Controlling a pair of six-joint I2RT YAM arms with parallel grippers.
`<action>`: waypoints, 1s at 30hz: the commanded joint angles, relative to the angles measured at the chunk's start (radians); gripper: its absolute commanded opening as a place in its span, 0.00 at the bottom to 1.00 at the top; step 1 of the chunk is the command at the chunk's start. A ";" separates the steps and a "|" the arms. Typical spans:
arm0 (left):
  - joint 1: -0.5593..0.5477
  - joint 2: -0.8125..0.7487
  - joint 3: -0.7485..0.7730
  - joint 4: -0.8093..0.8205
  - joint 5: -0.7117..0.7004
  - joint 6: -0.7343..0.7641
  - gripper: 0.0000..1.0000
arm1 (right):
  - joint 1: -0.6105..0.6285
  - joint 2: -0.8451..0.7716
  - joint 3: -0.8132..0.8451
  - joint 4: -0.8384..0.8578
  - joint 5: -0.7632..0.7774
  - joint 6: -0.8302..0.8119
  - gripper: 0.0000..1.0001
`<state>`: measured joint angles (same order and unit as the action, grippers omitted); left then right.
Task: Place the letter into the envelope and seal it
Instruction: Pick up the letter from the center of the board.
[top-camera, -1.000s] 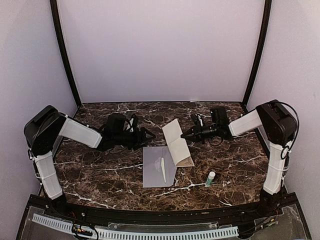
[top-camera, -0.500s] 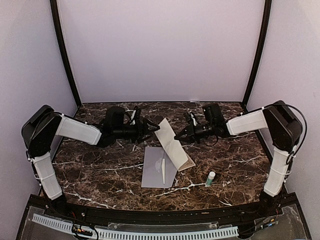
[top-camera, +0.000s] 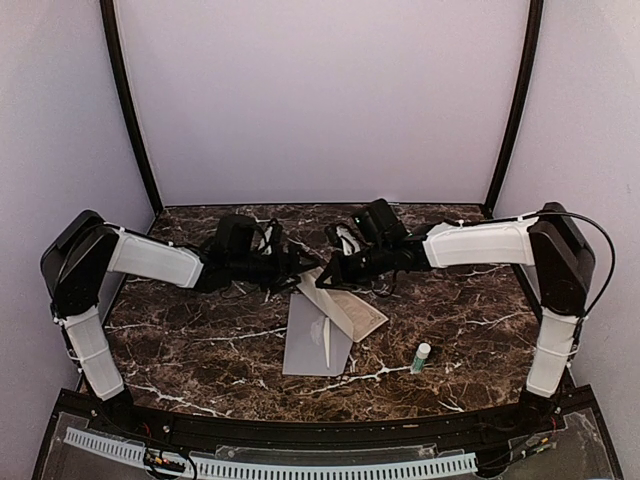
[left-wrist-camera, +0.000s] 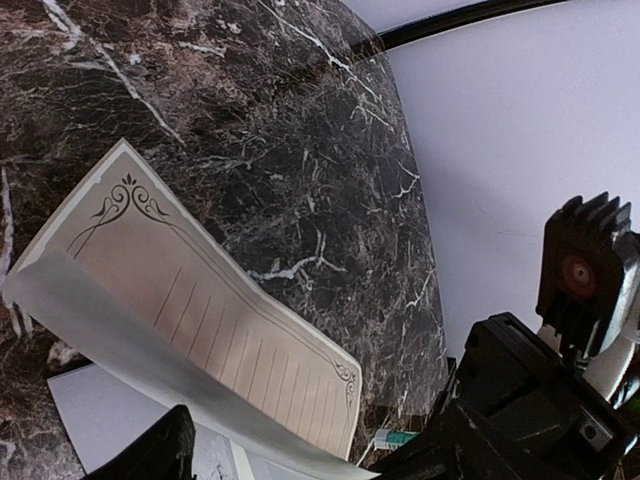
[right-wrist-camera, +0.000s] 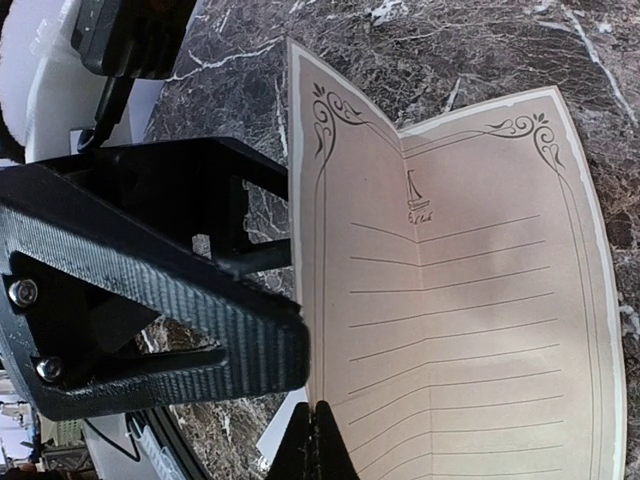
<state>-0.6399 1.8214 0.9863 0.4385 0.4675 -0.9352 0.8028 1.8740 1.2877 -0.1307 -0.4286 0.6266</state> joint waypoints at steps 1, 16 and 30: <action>-0.004 -0.056 -0.016 -0.088 -0.061 0.035 0.82 | 0.050 0.037 0.071 -0.083 0.126 -0.035 0.00; -0.011 -0.103 -0.085 -0.093 -0.090 0.017 0.35 | 0.147 0.110 0.202 -0.230 0.296 -0.069 0.00; -0.014 -0.099 -0.100 -0.083 -0.092 -0.004 0.08 | 0.198 0.144 0.249 -0.271 0.339 -0.082 0.01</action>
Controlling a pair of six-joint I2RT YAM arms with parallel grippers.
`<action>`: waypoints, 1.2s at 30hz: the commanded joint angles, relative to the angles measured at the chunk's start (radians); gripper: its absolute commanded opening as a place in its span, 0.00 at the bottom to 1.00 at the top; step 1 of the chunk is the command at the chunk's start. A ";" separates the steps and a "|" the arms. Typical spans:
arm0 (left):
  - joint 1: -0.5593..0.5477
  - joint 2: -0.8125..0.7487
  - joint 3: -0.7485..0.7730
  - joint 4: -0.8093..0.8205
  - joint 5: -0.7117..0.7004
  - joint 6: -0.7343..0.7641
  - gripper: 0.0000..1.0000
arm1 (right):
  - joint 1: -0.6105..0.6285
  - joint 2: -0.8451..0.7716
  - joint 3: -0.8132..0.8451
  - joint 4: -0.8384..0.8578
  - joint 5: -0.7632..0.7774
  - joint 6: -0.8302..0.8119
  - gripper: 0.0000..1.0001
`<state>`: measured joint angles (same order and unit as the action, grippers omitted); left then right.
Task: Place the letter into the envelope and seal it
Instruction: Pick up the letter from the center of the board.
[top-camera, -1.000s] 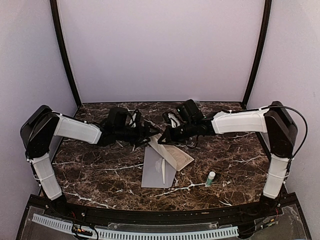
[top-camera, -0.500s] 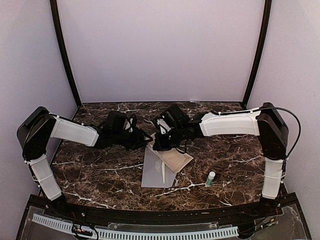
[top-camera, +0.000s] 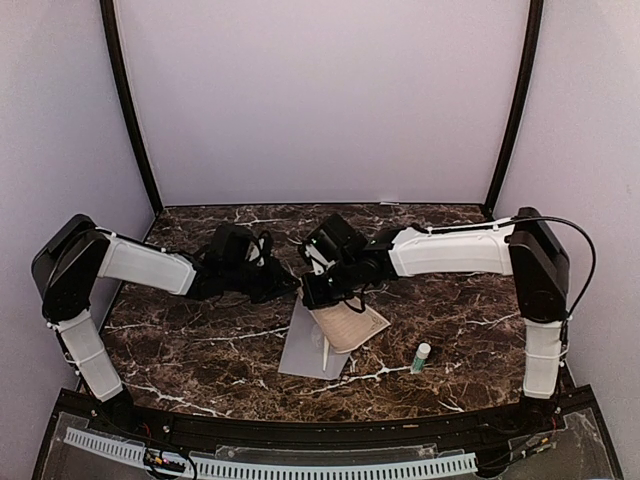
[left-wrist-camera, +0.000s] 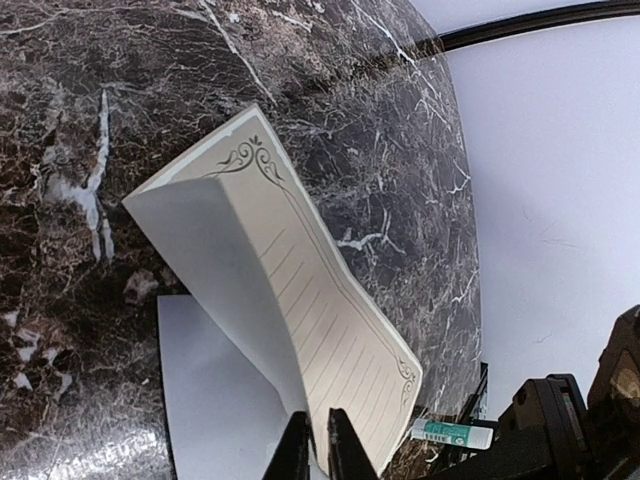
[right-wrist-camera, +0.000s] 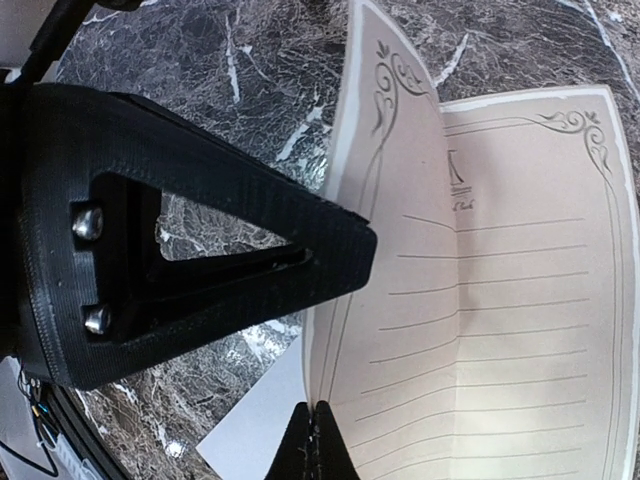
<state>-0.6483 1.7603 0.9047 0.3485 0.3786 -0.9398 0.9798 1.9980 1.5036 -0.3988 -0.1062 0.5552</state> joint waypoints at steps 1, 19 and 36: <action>-0.005 -0.038 -0.019 0.006 -0.005 0.001 0.02 | 0.023 0.018 0.033 -0.001 0.016 -0.010 0.02; -0.005 -0.253 -0.017 -0.039 0.082 0.300 0.00 | 0.000 -0.419 -0.254 0.054 -0.006 0.039 0.72; -0.005 -0.581 0.029 -0.201 0.473 0.461 0.00 | -0.233 -0.729 -0.719 0.689 -0.370 0.119 0.87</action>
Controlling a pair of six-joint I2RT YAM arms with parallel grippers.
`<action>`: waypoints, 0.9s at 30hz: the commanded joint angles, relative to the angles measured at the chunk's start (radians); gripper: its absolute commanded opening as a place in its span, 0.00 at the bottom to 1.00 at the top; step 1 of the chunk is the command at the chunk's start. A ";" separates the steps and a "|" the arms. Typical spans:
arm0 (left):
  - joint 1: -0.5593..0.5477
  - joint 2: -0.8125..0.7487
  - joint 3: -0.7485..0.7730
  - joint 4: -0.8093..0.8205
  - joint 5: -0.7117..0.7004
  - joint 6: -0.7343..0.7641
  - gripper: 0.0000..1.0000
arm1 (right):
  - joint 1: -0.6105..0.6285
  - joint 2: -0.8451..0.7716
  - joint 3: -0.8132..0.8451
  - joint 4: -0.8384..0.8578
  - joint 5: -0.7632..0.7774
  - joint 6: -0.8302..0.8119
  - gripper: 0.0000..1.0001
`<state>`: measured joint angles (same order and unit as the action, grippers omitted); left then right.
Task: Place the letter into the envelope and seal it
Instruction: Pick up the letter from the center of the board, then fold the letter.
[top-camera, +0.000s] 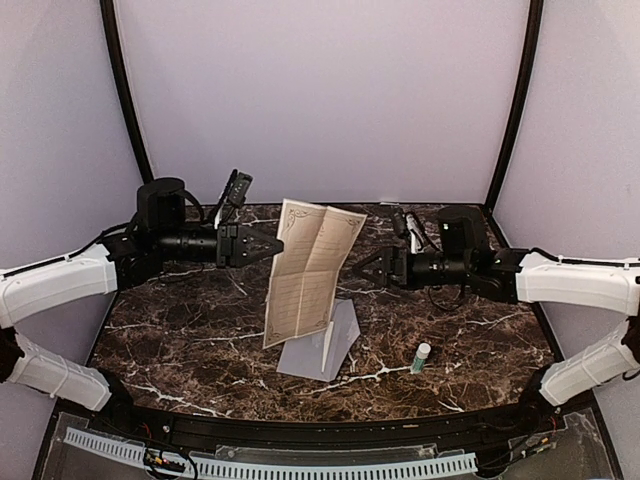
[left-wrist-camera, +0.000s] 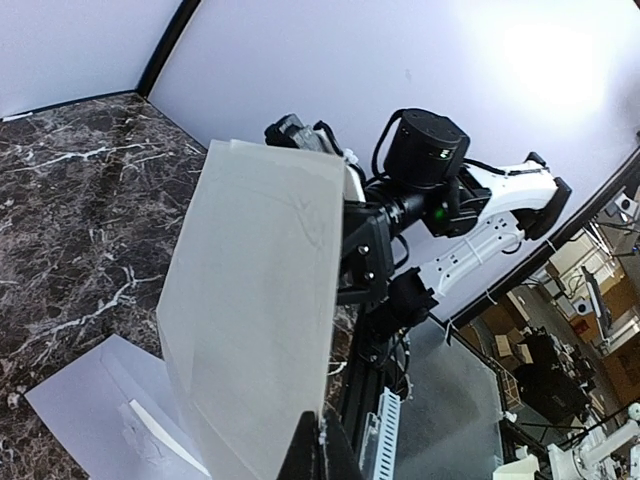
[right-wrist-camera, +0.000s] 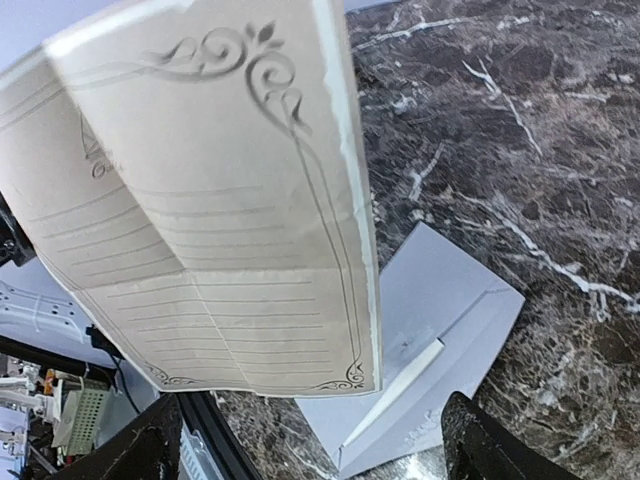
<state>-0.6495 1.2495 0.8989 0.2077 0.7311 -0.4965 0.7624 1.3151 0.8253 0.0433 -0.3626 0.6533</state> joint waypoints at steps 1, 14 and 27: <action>-0.004 -0.092 0.036 -0.060 0.139 0.011 0.00 | -0.017 -0.049 -0.046 0.276 -0.137 0.021 0.87; -0.004 -0.204 0.077 0.113 0.230 -0.225 0.00 | 0.070 -0.024 -0.092 0.529 -0.285 0.035 0.87; -0.004 -0.238 0.084 0.175 0.236 -0.268 0.00 | 0.130 0.063 -0.060 0.660 -0.353 0.104 0.38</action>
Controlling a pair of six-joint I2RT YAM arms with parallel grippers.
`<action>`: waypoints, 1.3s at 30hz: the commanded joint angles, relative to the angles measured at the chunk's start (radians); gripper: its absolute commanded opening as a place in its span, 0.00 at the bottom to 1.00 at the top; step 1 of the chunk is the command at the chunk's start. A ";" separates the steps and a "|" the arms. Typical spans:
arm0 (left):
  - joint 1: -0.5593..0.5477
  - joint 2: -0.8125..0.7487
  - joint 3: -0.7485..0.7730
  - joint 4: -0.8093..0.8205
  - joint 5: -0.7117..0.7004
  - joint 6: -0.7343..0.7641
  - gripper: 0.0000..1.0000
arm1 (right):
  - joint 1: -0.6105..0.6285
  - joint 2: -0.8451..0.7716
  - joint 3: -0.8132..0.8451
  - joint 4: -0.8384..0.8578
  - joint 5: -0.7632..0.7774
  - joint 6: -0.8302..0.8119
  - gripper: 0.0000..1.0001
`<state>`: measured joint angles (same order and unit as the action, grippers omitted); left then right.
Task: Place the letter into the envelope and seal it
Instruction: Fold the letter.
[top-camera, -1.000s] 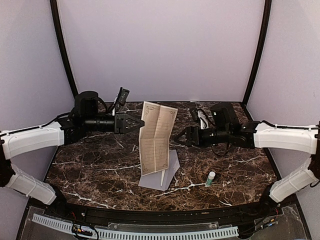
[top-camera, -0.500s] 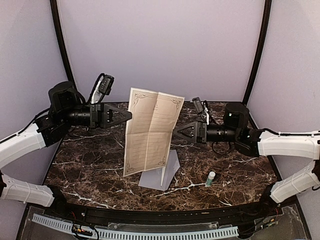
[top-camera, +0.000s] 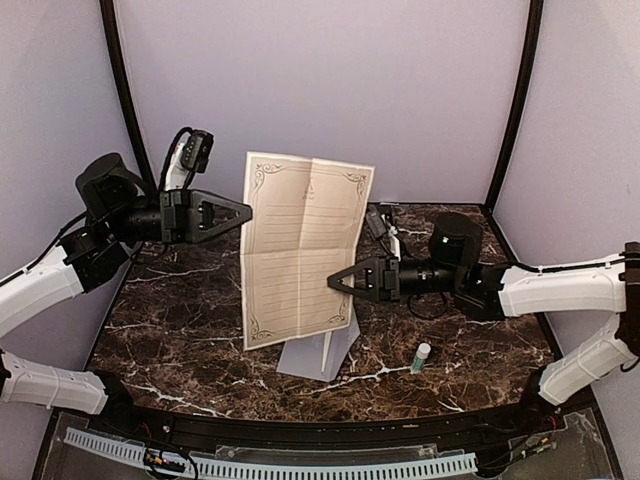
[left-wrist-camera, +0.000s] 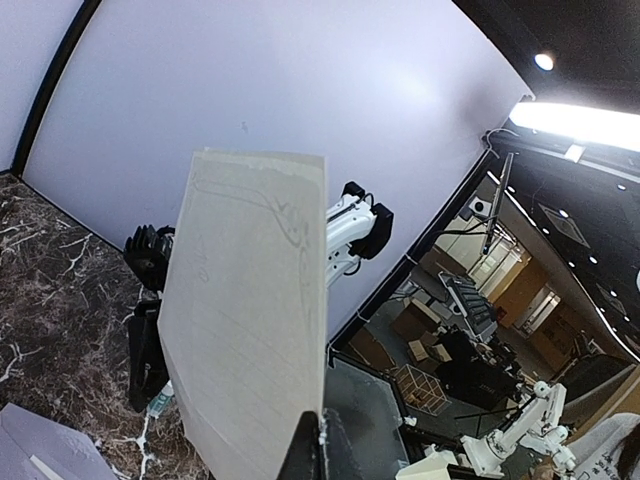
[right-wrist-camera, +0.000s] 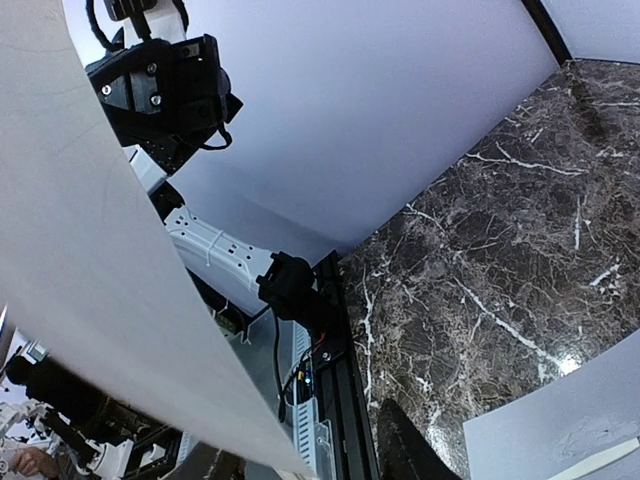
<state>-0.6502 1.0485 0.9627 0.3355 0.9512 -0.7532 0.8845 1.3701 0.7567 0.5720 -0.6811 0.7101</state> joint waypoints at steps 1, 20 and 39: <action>-0.002 -0.040 0.019 0.046 0.015 -0.009 0.00 | 0.008 0.010 0.003 0.164 -0.043 0.068 0.28; 0.028 -0.176 0.064 -0.399 -0.184 0.233 0.72 | -0.002 -0.192 0.112 -0.313 0.081 -0.162 0.00; 0.141 0.046 0.371 -0.573 -0.177 0.403 0.77 | -0.007 -0.259 0.173 -0.569 0.028 -0.273 0.00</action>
<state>-0.5140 1.0225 1.2858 -0.1692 0.7822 -0.4252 0.8825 1.1164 0.8986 0.0147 -0.6132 0.4587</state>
